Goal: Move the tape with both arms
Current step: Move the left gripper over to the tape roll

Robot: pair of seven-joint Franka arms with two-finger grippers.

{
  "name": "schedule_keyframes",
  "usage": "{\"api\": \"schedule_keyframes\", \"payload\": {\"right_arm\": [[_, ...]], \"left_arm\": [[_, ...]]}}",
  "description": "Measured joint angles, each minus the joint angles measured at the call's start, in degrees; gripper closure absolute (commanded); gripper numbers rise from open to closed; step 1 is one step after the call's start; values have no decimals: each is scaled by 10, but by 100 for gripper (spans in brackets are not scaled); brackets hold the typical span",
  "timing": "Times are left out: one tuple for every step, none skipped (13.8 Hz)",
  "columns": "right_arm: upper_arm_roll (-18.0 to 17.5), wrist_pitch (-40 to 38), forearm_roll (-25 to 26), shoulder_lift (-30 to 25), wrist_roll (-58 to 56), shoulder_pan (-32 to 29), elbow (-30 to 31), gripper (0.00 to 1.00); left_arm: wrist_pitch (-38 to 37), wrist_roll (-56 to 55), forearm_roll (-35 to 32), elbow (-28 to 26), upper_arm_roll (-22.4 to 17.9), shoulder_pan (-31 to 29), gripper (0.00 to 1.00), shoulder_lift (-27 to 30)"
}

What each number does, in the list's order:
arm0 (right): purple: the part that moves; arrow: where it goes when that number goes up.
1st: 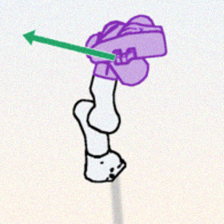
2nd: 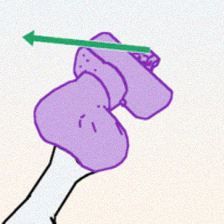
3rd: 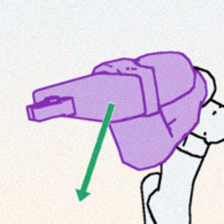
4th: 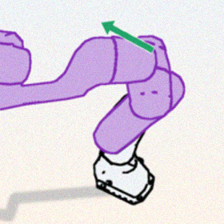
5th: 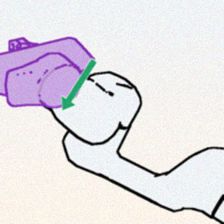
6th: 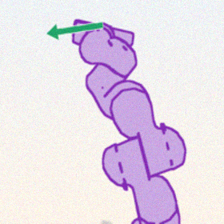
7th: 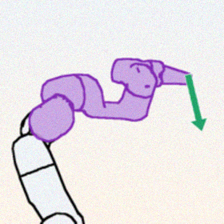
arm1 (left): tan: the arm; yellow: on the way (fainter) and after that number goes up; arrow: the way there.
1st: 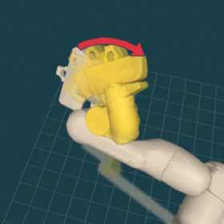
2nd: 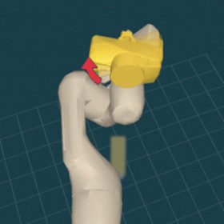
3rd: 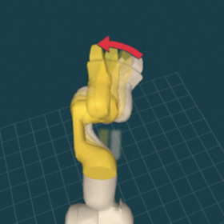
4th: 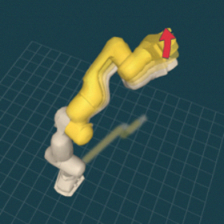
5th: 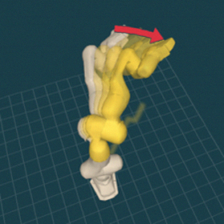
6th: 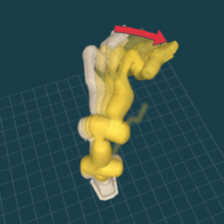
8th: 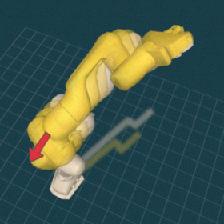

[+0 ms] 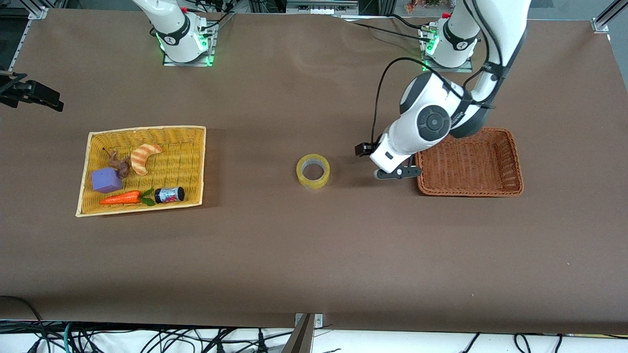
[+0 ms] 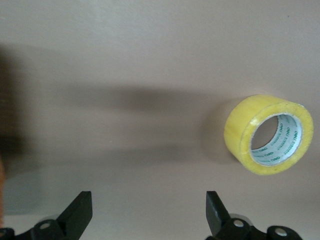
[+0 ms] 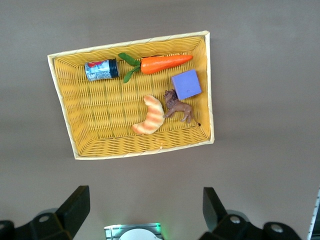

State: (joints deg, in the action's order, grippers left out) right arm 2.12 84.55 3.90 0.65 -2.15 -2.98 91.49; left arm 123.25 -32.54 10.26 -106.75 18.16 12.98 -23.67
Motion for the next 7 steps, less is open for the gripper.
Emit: {"api": "schedule_keyframes", "payload": {"right_arm": [[4, 3, -4, 3, -1, 1, 0, 0], [7, 6, -7, 7, -2, 1, -2, 0], [8, 8, -8, 13, -3, 1, -8, 0], [8, 8, -9, 19, -3, 1, -15, 0], [8, 8, -9, 24, -3, 1, -21, 0], [8, 8, -9, 28, -3, 1, -25, 0], [8, 8, -9, 30, -3, 1, -27, 0]], "left_arm": [[9, -19, 0, 9, 0, 11, 1, -12], [21, -40, 0, 20, 0, 24, 0, -24], [37, -57, 0, 29, 0, 38, 1, -38], [55, -69, 0, 37, 0, 51, 1, -52], [72, -78, 0, 44, 0, 60, 1, -67], [82, -85, 0, 53, 0, 67, 1, -82], [85, -91, 0, 63, -1, 72, 1, -96]]}}
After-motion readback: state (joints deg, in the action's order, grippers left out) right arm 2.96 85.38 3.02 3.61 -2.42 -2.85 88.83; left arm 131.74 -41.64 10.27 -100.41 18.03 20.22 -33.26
